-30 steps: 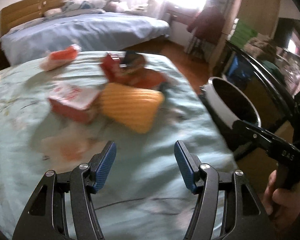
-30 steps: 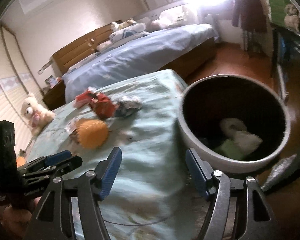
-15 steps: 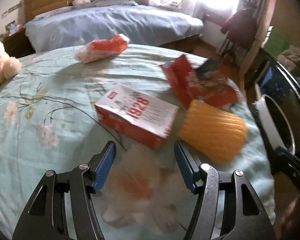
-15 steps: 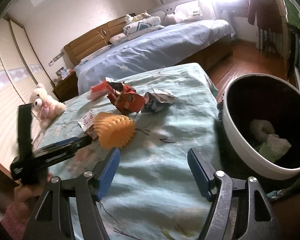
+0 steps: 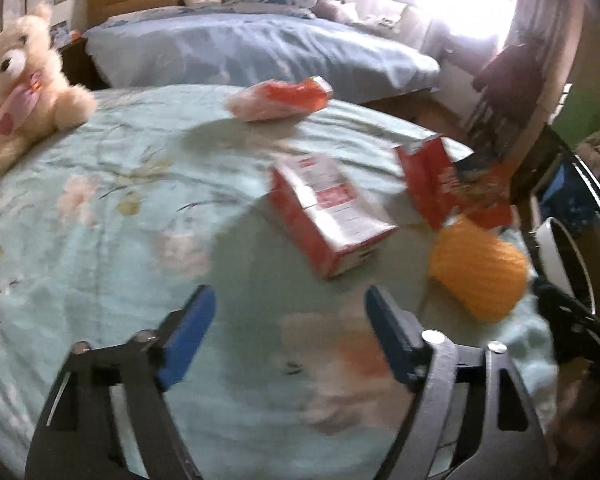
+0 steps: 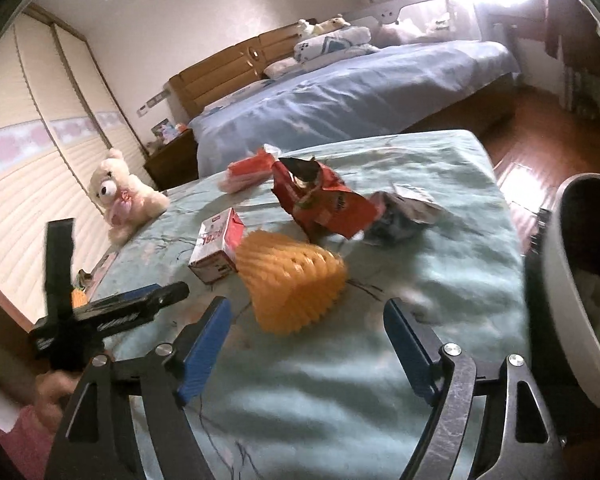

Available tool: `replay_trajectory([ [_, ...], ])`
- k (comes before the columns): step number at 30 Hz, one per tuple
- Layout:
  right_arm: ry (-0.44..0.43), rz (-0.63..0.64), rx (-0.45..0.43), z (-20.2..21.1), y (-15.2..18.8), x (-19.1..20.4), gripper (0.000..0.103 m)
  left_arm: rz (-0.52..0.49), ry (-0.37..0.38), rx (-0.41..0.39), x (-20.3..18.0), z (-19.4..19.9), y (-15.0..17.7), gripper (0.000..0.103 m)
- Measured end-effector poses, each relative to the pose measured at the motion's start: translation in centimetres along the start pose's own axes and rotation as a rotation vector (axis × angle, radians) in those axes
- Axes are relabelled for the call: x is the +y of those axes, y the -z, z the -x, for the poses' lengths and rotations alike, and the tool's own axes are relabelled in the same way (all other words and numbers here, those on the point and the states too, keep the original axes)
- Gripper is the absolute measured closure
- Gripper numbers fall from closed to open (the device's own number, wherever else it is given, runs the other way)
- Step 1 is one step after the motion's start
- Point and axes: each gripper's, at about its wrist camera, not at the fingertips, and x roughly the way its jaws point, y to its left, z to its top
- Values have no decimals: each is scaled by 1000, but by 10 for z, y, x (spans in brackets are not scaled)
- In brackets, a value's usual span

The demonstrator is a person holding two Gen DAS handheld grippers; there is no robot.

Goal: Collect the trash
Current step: 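Grasp the white red-lettered milk carton with the left gripper while the right gripper grasps the yellow foam piece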

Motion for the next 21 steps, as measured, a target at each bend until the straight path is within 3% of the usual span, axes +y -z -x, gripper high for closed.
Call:
replay_trajectory([
  [2, -14, -14, 11, -10, -4, -4, 23, -21, 10, -5, -13, -3, -6, 21],
  [8, -64, -83, 66, -39, -12, -16, 25, -34, -52, 20, -31, -27, -23, 21],
  [10, -79, -86, 75, -42, -12, -15, 40, -33, -92, 23, -32, -36, -27, 21],
  [11, -83, -83, 81, -43, -11, -15, 56, -28, -112, 30, -30, -40, -29, 21],
  [12, -77, -79, 83, -42, -10, -14, 61, -18, -115, 35, -27, -43, -29, 24],
  [13, -77, -75, 79, -41, -9, -14, 63, -3, -101, 36, -22, -44, -29, 42],
  [14, -80, -70, 75, -39, -8, -13, 67, 5, -88, 42, -19, -45, -29, 53],
  [21, -85, -61, 64, -18, 3, -9, 72, -7, -11, 13, -8, -23, -14, 55],
])
